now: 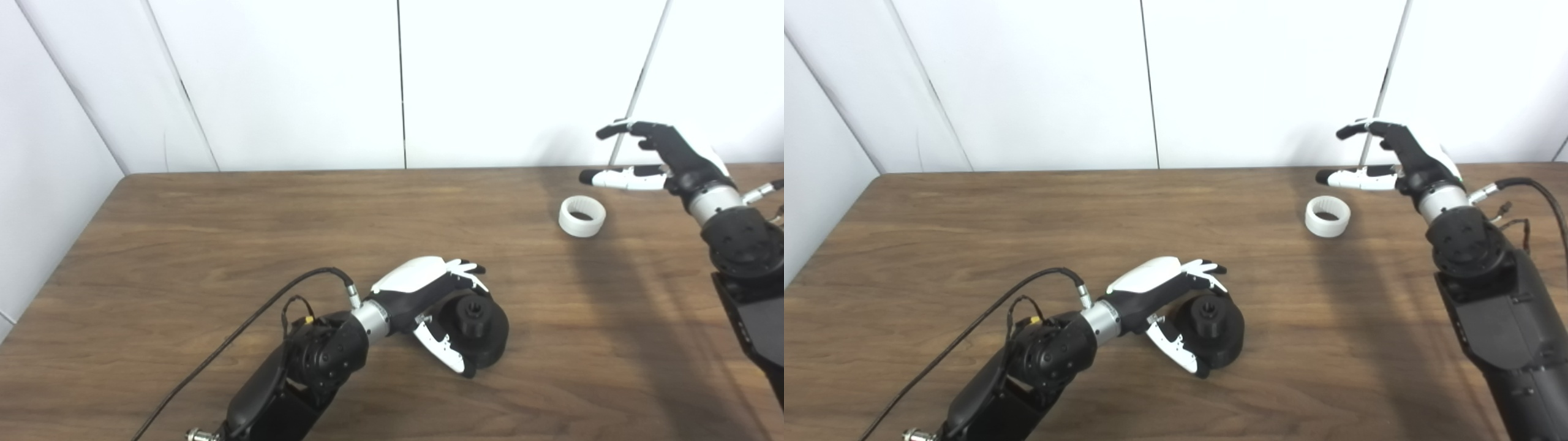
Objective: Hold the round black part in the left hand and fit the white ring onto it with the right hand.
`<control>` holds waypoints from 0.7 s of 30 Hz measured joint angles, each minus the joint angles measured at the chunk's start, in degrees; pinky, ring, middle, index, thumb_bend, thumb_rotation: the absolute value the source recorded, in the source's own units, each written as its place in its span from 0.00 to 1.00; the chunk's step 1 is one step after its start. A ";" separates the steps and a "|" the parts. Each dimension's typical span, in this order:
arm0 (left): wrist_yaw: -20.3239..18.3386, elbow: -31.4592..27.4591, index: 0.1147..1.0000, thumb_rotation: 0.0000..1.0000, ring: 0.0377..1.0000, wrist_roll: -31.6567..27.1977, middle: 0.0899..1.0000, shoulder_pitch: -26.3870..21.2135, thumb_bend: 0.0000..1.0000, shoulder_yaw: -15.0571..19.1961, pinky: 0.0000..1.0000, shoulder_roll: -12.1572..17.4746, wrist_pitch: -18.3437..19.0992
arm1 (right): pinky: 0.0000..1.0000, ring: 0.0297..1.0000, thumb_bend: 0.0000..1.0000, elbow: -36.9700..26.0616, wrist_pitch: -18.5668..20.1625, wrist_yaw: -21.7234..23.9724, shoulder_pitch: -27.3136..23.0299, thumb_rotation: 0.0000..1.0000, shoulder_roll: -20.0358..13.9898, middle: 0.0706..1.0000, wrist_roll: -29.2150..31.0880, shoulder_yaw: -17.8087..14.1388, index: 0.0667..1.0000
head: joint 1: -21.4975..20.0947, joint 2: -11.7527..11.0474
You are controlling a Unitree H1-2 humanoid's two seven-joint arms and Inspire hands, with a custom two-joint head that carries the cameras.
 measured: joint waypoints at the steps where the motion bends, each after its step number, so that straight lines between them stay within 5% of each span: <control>1: 0.00 0.00 0.64 0.21 1.00 0.00 0.96 0.00 0.94 0.00 0.93 0.00 0.00 | 0.89 0.96 0.91 1.06 -0.06 0.86 -0.69 0.34 -0.39 0.93 -0.45 0.66 0.71 | 0.00 -0.09; 9: 0.00 -0.10 0.64 0.21 1.00 0.00 0.96 0.18 0.93 0.19 0.94 0.04 -0.02 | 0.86 0.98 0.96 7.52 -0.37 4.81 -3.82 0.34 -0.83 0.95 -4.93 4.62 0.73 | -0.09 -0.09; 21: -0.09 -0.11 0.64 0.21 1.00 -0.14 0.96 0.27 0.93 0.34 0.94 0.10 0.03 | 0.99 1.00 0.98 14.51 -2.84 7.66 -6.04 0.34 -1.72 0.96 -7.83 6.47 0.76 | -0.44 -0.44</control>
